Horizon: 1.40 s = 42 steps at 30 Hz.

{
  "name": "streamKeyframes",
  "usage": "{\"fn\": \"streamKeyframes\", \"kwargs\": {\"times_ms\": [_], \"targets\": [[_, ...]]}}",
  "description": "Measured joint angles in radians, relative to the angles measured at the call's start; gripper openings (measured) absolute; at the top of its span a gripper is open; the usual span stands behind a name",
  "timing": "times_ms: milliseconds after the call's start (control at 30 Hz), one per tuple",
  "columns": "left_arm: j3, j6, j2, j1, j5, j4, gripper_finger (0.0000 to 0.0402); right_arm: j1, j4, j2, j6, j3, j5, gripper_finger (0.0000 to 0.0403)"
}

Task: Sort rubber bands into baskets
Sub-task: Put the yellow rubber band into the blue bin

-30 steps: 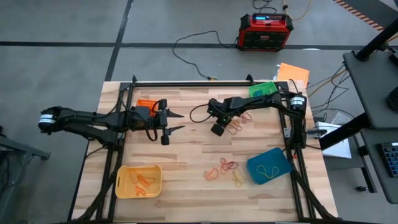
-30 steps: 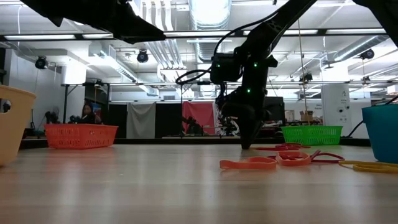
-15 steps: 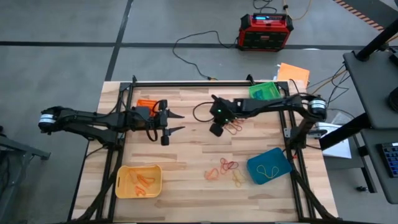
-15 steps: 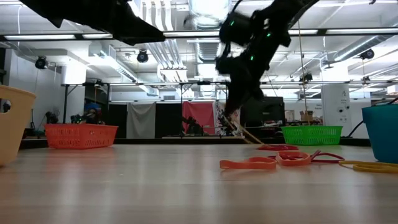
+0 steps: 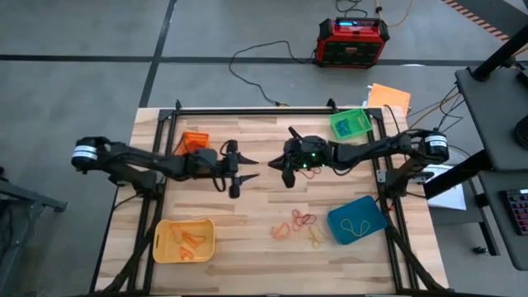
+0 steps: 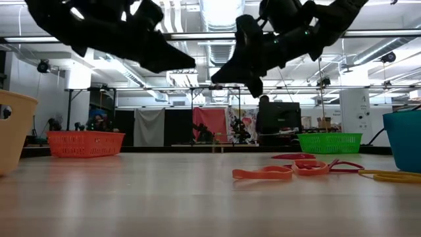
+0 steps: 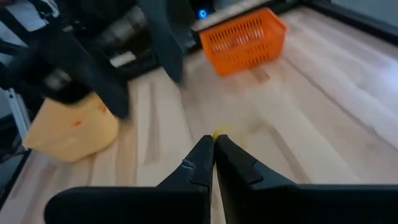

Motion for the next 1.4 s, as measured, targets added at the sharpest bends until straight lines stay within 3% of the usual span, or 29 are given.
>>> {"fn": "streamKeyframes", "kwargs": {"times_ms": [267,400,667,800,1000,1233,1400], "targets": [[0.068,-0.020,0.125,0.030,-0.004,0.019,0.0174,0.021,0.008,0.010,-0.083,0.059,-0.022,0.0008],[0.083,-0.021,0.156,0.034,-0.068,0.022,0.0174,0.031,0.010,0.010,-0.122,0.091,-0.023,0.0008],[0.086,0.010,0.166,0.035,0.054,0.024,0.0169,0.032,0.006,0.010,-0.179,0.120,-0.019,0.0008],[0.083,0.017,0.163,0.036,0.054,0.003,0.0134,0.029,0.008,0.010,-0.193,0.126,0.005,0.0008],[0.083,0.038,0.163,0.035,0.064,-0.025,0.0014,0.029,0.003,0.007,-0.199,0.130,0.038,0.0009],[0.082,0.038,0.153,0.035,0.068,-0.037,0.0001,0.029,-0.006,0.006,-0.206,0.130,0.072,0.0014],[0.082,0.032,0.098,0.036,0.069,-0.079,0.0000,0.013,-0.046,-0.016,-0.205,0.128,0.091,0.0048]]}}
